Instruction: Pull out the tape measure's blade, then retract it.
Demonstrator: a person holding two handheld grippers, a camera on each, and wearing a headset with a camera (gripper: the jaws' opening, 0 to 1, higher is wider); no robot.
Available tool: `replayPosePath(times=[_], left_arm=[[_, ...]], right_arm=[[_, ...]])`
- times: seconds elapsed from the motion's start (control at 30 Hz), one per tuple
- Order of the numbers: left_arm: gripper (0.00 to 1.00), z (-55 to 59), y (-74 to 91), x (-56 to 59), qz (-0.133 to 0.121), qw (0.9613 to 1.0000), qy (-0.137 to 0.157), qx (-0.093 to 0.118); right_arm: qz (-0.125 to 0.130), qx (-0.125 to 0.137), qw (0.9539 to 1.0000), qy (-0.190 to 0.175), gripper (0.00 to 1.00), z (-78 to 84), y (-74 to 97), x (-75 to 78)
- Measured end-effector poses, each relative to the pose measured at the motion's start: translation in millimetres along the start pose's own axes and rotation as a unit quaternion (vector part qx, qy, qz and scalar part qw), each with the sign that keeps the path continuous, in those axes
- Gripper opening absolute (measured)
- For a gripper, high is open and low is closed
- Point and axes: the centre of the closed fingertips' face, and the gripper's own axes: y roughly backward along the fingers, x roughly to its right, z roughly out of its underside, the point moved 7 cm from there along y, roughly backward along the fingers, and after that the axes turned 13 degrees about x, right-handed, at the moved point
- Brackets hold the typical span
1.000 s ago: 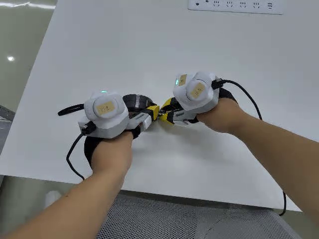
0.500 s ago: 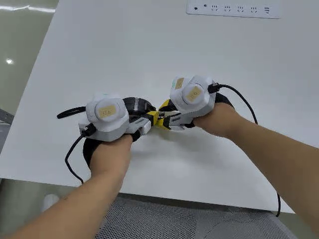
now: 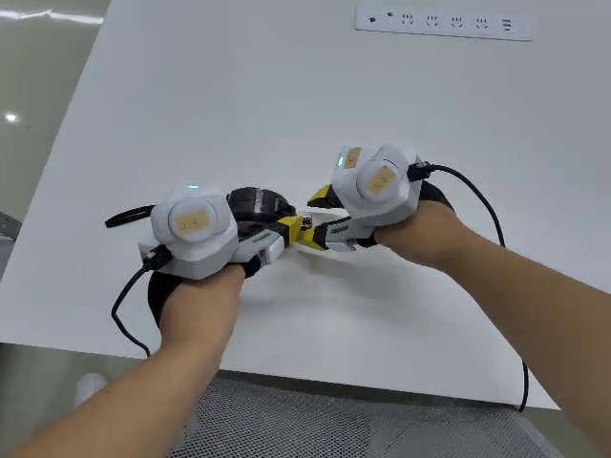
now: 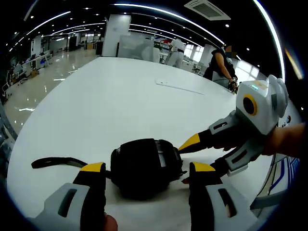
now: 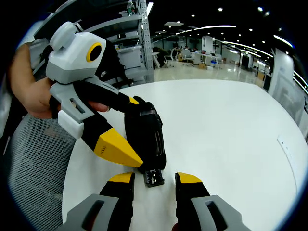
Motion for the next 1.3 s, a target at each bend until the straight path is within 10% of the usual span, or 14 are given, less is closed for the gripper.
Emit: replayPosePath(times=[0.53,1.3], left_arm=[[0.66,0.9,19.4,-12.5,0.020,0.9994,-0.030,-0.001],[0.72,2.6,66.1,-18.6,0.111,0.9911,-0.074,0.002]], right_arm=[[0.049,0.032,0.9974,-0.042,0.37,1.5,29.3,-4.8],[0.134,0.062,0.9862,-0.075,0.72,21.4,116.6,-40.2]])
